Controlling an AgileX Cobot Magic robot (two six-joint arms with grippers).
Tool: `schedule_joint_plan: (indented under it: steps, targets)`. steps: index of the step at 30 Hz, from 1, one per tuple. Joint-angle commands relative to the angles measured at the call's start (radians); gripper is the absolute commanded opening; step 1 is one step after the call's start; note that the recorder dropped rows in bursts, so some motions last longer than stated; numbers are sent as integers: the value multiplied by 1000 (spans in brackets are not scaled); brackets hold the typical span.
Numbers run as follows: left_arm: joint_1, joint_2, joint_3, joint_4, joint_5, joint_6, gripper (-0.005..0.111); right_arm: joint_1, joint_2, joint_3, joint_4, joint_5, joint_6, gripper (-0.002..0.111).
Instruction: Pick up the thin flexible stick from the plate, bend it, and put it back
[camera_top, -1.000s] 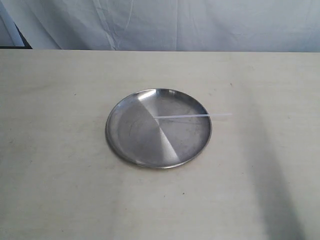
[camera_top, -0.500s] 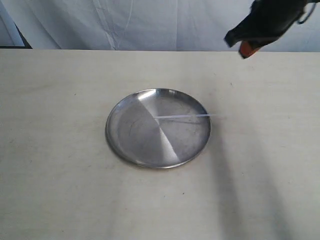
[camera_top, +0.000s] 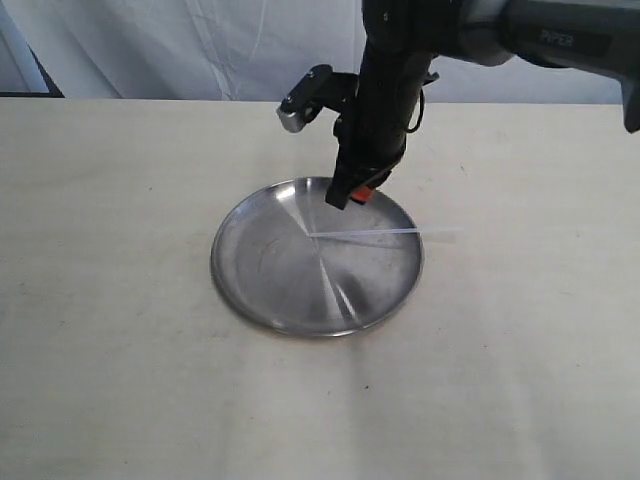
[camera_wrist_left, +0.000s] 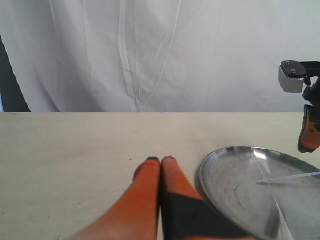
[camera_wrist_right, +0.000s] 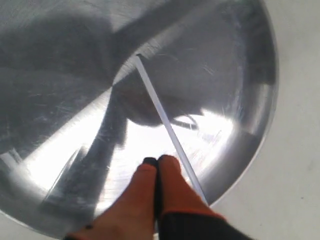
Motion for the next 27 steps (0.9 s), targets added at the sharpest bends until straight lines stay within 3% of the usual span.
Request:
schedule_joint_plan:
  steps: [1,9,11,14,15,18,27]
  targets:
    - [-2,-5,3,3,-8,0,0,-8,12,-6,-3,7,-9,-1]
    - [-2,-5,3,3,-8,0,0,-10,12,-6,-3,-10,4,-1]
    - [-2,-5,3,3,-8,0,0,-10,12,-6,45,-8,4,13]
    - [-2,-5,3,3,-8,0,0,-10,12,-6,27,41,4,57]
    - [-2,-5,3,3,-8,0,0,-10,12,-6,-10,61,18,61]
    - [-2,-5,3,3,-8,0,0,-10,12,-6,-51,63,55,57]
    - [-2,-5,3,3,-8,0,0,-10,48,36,-104,60,57,57]
